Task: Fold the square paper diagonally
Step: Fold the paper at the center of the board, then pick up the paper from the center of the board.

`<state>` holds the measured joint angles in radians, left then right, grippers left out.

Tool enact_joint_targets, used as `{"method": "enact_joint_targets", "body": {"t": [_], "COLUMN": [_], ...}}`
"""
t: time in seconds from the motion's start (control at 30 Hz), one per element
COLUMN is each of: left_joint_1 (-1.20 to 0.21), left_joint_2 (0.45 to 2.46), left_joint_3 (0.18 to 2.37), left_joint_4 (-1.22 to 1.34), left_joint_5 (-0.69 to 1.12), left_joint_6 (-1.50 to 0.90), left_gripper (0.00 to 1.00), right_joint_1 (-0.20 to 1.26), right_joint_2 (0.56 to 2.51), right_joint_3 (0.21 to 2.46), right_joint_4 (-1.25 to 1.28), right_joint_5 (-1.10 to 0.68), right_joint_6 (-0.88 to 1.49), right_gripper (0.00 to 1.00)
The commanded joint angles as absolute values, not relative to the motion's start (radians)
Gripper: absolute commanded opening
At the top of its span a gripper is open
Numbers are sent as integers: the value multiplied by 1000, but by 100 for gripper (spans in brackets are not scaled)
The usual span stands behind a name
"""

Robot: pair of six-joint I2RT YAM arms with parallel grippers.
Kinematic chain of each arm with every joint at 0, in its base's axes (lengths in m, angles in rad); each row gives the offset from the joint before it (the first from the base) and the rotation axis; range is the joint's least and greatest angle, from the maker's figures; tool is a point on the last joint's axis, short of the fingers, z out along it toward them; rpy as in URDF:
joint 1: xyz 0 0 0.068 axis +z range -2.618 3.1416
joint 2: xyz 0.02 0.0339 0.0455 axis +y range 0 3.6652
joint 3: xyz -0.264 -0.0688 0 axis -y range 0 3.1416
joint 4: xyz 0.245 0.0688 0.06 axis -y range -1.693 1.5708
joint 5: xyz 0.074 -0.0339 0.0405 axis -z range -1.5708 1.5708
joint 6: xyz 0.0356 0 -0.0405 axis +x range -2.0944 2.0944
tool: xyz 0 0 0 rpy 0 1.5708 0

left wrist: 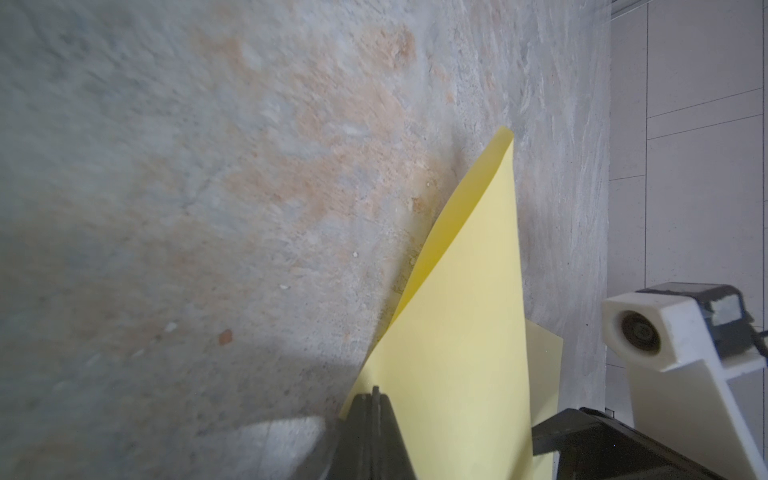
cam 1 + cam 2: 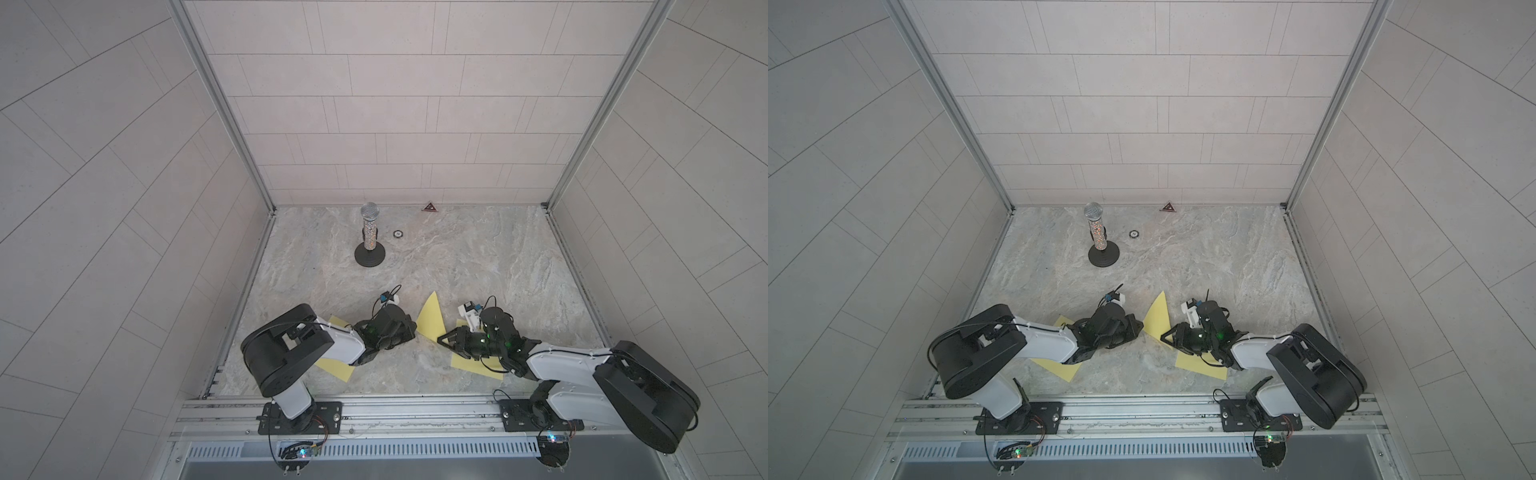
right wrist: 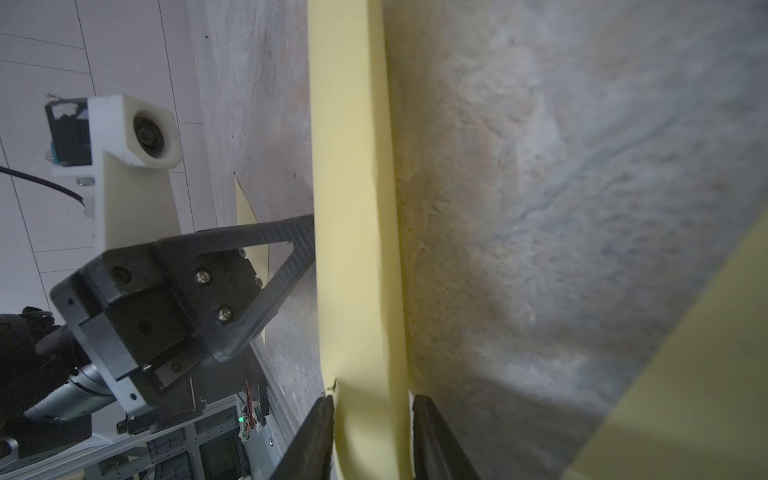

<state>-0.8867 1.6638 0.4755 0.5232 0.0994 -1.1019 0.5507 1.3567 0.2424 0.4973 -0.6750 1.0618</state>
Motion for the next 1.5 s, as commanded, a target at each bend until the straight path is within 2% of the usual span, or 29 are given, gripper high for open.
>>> {"method": "enact_joint_targets", "body": {"t": [0.0,0.23,0.43,0.5,0.53,0.63,0.83,1.0,1.2,1.23,1.3,1.33,1.4,1.47], "left_joint_1": [-896,-898,-897,-897,-897,-897,-897,-897,-897,-897,-897,-898,-897,-897], "left_joint_2": [1756,1756,1758,1758,1758,1762,1772,1777,1782,1784,1791,1794,1802,1809], "left_joint_3": [398,388,384,382,382,382,382,382,382,382,382,382,382,382], "left_joint_4": [216,229,236,239,241,242,251,255,260,262,269,274,283,289], "left_joint_5": [105,102,103,103,103,102,103,103,106,107,110,111,113,115], "left_joint_6": [-1089,-1089,-1086,-1087,-1086,-1086,-1086,-1086,-1085,-1085,-1085,-1086,-1088,-1088], "left_gripper": [0,0,0,0,0,0,0,0,0,0,0,0,0,0], "right_joint_1": [564,580,580,583,585,598,635,636,636,635,635,636,635,630], "right_joint_2": [1334,1359,1299,1275,1264,1233,1196,1164,1132,1128,1128,1130,1141,1155], "right_joint_3": [232,228,199,195,191,178,168,166,175,188,218,235,271,295], "right_joint_4": [466,548,520,500,493,489,479,439,384,363,326,310,265,247], "right_joint_5": [-631,-644,-615,-611,-612,-607,-584,-568,-561,-562,-579,-585,-585,-582], "right_joint_6": [1085,1127,1134,1137,1139,1153,1167,1158,1118,1100,1055,1034,973,928], "right_gripper": [28,1,1,20,26,29,21,0,0,2,32,40,50,53]}}
